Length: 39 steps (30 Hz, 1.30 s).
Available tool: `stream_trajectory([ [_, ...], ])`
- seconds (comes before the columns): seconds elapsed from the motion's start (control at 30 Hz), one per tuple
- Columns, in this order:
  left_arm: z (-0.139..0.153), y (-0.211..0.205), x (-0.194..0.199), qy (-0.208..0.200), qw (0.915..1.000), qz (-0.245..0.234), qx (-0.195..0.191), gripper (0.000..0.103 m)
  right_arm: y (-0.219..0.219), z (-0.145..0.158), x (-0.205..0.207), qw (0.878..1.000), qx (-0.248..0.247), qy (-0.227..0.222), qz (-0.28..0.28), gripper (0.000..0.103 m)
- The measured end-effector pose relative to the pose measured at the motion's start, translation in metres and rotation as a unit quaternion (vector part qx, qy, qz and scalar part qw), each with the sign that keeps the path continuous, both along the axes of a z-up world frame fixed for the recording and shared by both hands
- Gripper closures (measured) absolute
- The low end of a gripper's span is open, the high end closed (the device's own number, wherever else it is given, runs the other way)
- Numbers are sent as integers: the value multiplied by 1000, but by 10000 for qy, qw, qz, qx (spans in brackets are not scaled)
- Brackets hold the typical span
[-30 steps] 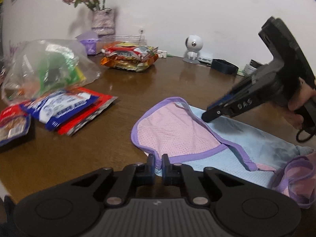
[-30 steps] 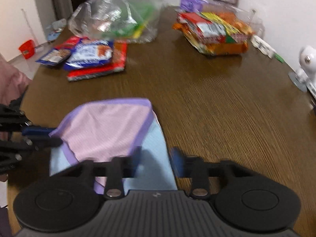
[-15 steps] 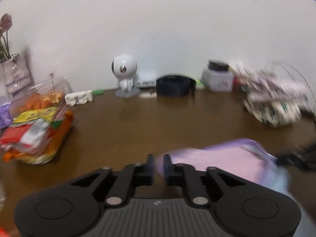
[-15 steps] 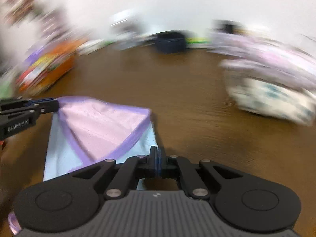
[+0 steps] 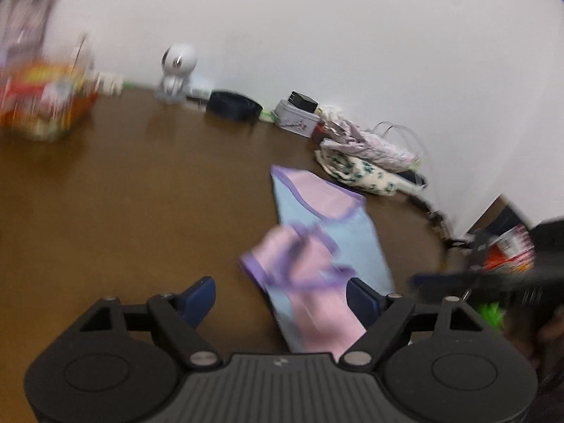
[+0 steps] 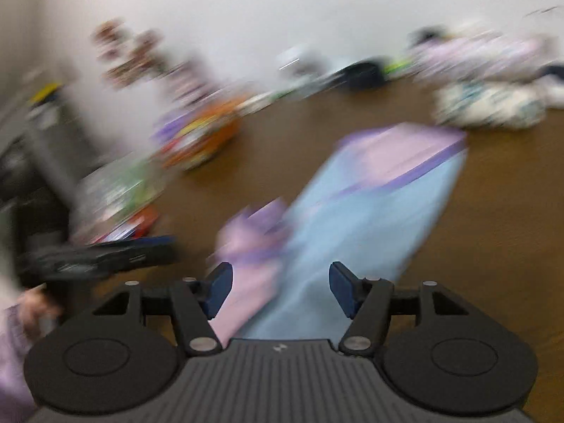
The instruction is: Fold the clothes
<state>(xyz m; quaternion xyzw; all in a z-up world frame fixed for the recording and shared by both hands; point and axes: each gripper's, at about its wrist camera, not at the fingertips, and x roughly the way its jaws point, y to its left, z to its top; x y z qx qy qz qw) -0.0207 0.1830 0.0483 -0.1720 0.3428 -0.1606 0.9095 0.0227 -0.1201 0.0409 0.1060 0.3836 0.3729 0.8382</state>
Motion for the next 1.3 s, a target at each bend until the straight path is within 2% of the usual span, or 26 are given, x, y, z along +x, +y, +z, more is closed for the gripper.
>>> stream_trajectory([
  [0.1, -11, -9, -8, 205, 9996, 152, -81, 26, 16, -16, -14, 9992, -159, -86, 361, 42],
  [0.13, -13, -13, -10, 244, 9996, 158, -55, 29, 16, -22, -16, 9991, -228, -95, 346, 50],
  [0.2, -14, -21, -16, 220, 9997, 55, -74, 33, 12, -29, -22, 9992, -161, 8, 368, 86],
  [0.23, -15, -26, -19, 165, 9998, -35, -112, 35, 10, -30, -27, 9992, -121, 25, 382, 91],
  [0.27, -15, -30, -22, 133, 9997, -115, -155, 44, 7, -31, -32, 9992, -94, 42, 393, 94],
  [0.33, -18, -37, -28, 274, 9990, -253, -251, 80, 1, -31, -51, 9991, -268, 70, 320, 97],
  [0.37, -20, -41, -33, 373, 9983, -328, -297, 88, -2, -30, -61, 9990, -355, 85, 262, 98],
  [0.4, -22, -45, -39, 452, 9977, -406, -311, 91, -9, -27, -73, 9989, -423, 86, 205, 98],
  [0.47, -23, -54, -58, 529, 9968, -573, -198, 90, -21, -23, -95, 9987, -486, 26, 162, 97],
  [0.5, -23, -58, -66, 547, 9963, -639, -169, 86, -28, -20, -107, 9987, -495, -8, 133, 97],
  [0.57, -22, -60, -75, 487, 9963, -667, -247, 68, -42, -17, -124, 9992, -372, -39, 114, 84],
  [0.6, -21, -59, -73, 436, 9967, -605, -333, 49, -46, -14, -123, 9995, -260, -117, 115, 70],
  [0.63, -21, -58, -71, 384, 9969, -543, -418, 41, -50, -12, -123, 9996, -148, -196, 117, 64],
  [0.77, -18, -53, -48, 224, 9976, -364, -549, 41, -52, -12, -98, 9993, 227, -274, 74, 62],
  [0.87, -23, -55, -30, 391, 9963, -395, -656, 44, -38, -23, -71, 9996, 252, -124, 38, 63],
  [0.9, -25, -57, -28, 413, 9961, -412, -659, 51, -34, -26, -66, 9996, 289, -75, -1, 63],
  [0.93, -25, -57, -26, 410, 9960, -432, -673, 71, -30, -30, -62, 9995, 326, -24, -41, 63],
  [1.0, -23, -55, -28, 294, 9956, -488, -749, 97, -30, -35, -55, 9990, 424, 114, -123, 62],
  [1.07, -21, -54, -29, 178, 9949, -544, -825, 97, -31, -39, -54, 9987, 473, 152, -138, 63],
  [1.1, -20, -53, -30, 122, 9945, -589, -858, 96, -31, -40, -53, 9986, 488, 179, -131, 67],
  [1.13, -18, -54, -30, 80, 9940, -667, -868, 97, -30, -41, -51, 9984, 514, 204, -129, 90],
  [1.17, -16, -57, -32, 52, 9938, -725, -842, 98, -30, -38, -54, 9982, 575, 143, -105, 98],
  [1.3, 7, -66, -47, -328, 9910, -954, -884, 98, -28, -15, -72, 9969, 739, -255, 33, 99],
])
